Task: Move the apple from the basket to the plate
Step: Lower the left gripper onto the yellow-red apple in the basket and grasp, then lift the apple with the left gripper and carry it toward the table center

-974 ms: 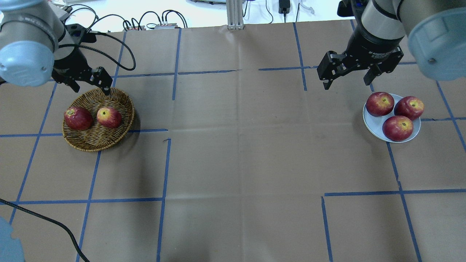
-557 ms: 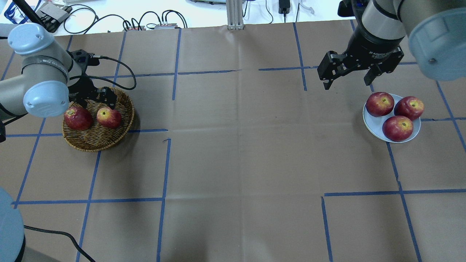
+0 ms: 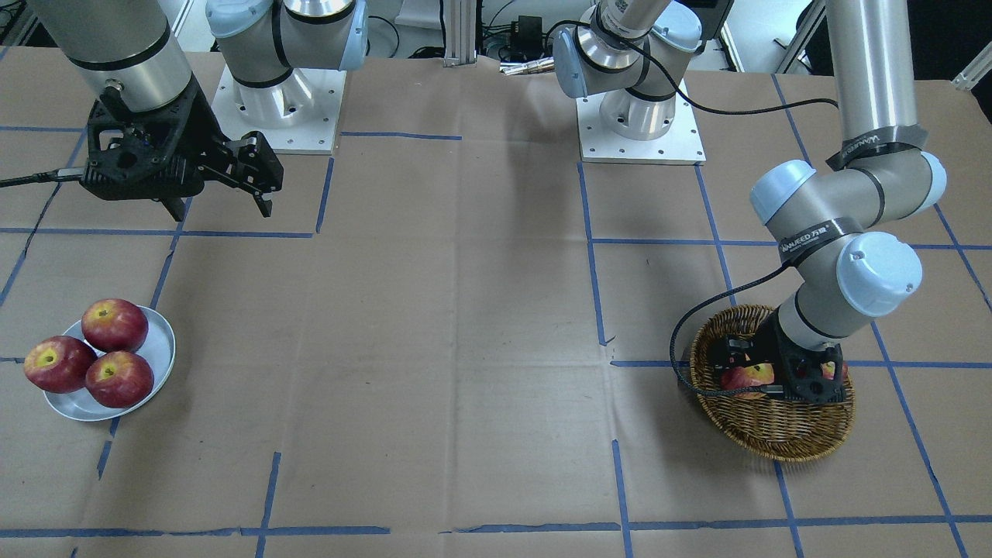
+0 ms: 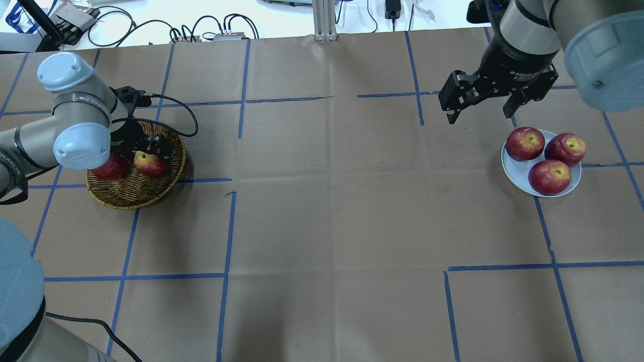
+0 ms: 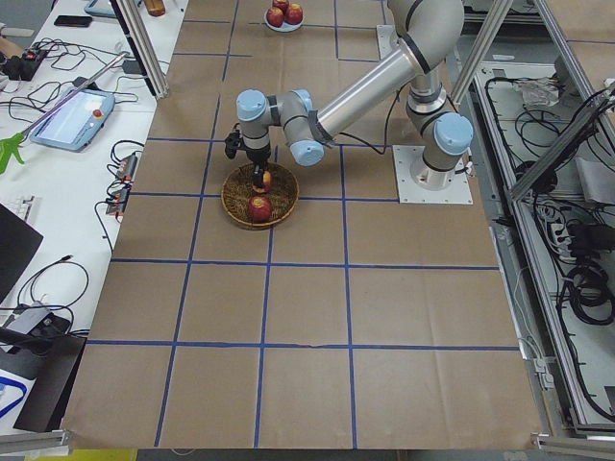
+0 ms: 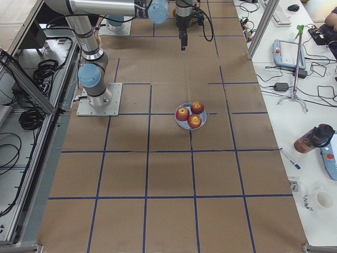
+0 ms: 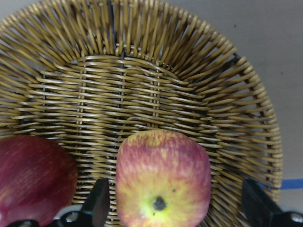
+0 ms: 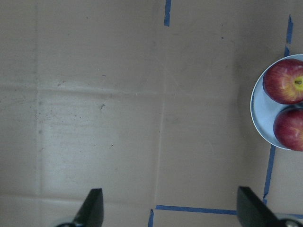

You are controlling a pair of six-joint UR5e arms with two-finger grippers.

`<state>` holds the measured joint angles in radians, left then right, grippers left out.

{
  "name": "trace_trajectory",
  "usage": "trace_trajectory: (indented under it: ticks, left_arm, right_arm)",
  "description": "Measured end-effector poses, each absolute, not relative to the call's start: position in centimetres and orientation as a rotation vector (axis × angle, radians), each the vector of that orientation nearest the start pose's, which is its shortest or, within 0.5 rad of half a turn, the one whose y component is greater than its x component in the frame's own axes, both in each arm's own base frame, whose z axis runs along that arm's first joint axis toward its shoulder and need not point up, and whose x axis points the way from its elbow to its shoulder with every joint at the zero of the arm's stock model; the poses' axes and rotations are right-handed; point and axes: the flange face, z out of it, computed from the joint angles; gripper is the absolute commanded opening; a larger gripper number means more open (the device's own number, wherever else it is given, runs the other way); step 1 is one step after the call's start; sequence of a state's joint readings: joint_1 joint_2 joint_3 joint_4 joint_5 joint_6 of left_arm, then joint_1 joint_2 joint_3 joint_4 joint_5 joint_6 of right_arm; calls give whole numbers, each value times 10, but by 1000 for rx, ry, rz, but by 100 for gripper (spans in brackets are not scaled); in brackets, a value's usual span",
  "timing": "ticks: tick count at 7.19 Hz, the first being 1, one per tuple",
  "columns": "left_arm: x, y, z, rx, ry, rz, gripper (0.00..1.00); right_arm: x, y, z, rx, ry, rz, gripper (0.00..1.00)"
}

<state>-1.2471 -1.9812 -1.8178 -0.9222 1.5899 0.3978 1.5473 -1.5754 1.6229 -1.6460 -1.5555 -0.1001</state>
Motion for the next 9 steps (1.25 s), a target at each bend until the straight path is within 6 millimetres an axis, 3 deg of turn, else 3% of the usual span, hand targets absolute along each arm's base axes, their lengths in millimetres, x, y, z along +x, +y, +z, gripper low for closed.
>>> trace_trajectory:
  ticks: [1, 3, 4, 5, 6, 7, 9]
  left_arm:
    - [60, -592, 210, 114, 3124, 28, 24]
    - [61, -593, 212, 120, 3116, 35, 19]
    - [56, -592, 227, 124, 3102, 26, 19]
    - [32, -588, 256, 146, 3089, 4, 19]
    - [-15, -582, 279, 177, 3080, -18, 20]
    - [-79, -572, 289, 217, 3079, -15, 20]
    - [-209, -538, 276, 272, 3082, 43, 21]
  right_arm:
    - [123, -495, 472, -120, 3125, -45, 100]
    - [123, -495, 472, -118, 3125, -45, 100]
    - [123, -495, 472, -118, 3125, -45, 100]
    - [123, -495, 472, -118, 3125, -45, 100]
    - [123, -495, 472, -118, 3125, -45, 100]
    - [123, -495, 472, -120, 3125, -45, 100]
    - [123, -495, 472, -119, 3125, -44, 100]
